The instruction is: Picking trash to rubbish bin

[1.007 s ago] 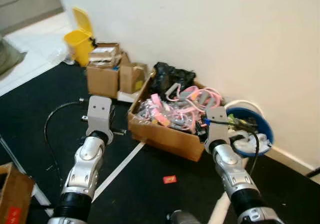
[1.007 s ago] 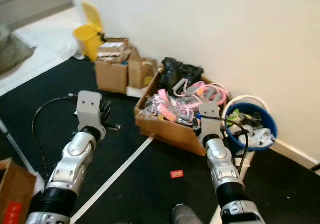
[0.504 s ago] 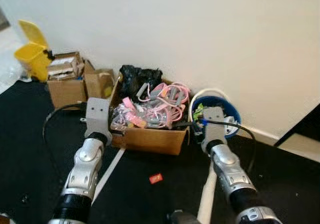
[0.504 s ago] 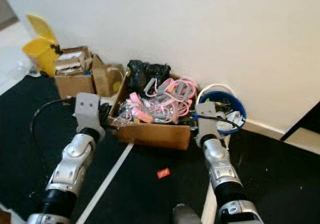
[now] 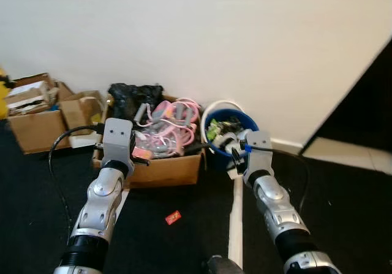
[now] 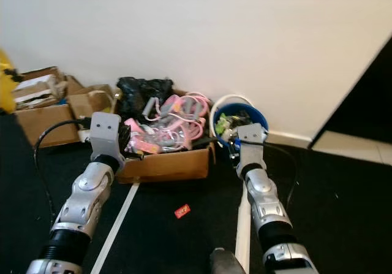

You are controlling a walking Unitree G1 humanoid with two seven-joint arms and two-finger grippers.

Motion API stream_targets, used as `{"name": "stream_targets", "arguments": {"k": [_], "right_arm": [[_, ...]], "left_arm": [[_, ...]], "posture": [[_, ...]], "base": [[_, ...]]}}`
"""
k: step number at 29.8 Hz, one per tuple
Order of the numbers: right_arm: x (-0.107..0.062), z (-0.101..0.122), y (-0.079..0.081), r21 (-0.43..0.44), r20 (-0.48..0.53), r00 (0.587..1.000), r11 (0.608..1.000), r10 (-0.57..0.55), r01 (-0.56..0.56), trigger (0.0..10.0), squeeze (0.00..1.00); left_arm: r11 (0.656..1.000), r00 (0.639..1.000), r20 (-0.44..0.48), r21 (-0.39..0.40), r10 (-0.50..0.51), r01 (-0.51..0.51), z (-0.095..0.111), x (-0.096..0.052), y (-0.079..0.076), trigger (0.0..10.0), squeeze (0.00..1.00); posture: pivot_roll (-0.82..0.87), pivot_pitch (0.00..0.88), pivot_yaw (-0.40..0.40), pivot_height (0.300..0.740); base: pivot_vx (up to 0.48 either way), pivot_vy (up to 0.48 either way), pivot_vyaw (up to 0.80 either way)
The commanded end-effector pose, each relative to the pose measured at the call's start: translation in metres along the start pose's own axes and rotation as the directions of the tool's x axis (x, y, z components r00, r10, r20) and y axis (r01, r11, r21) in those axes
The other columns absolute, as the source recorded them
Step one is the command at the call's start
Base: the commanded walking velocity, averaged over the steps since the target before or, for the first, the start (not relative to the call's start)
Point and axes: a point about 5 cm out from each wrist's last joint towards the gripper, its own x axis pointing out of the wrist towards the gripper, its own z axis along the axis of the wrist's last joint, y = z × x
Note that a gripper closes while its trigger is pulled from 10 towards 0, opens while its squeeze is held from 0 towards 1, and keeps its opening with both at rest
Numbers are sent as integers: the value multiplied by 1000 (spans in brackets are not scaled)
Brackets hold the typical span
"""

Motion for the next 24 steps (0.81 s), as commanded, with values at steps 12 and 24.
{"name": "stream_targets", "arguments": {"k": [12, 24], "right_arm": [[-1, -3, 1, 5, -12, 1000, 1000, 3, -3, 10000, 0], [-1, -3, 2, 7, -12, 1000, 1000, 4, -4, 10000, 0]], "left_arm": [[1000, 1000, -18, 7, 5, -5, -4, -2, 2, 10000, 0], [1000, 1000, -17, 6, 6, -6, -4, -3, 2, 10000, 0]], "posture": [[41, 19, 10, 740], [45, 18, 9, 740]], "base": [[0, 0, -650], [0, 0, -650]]}}
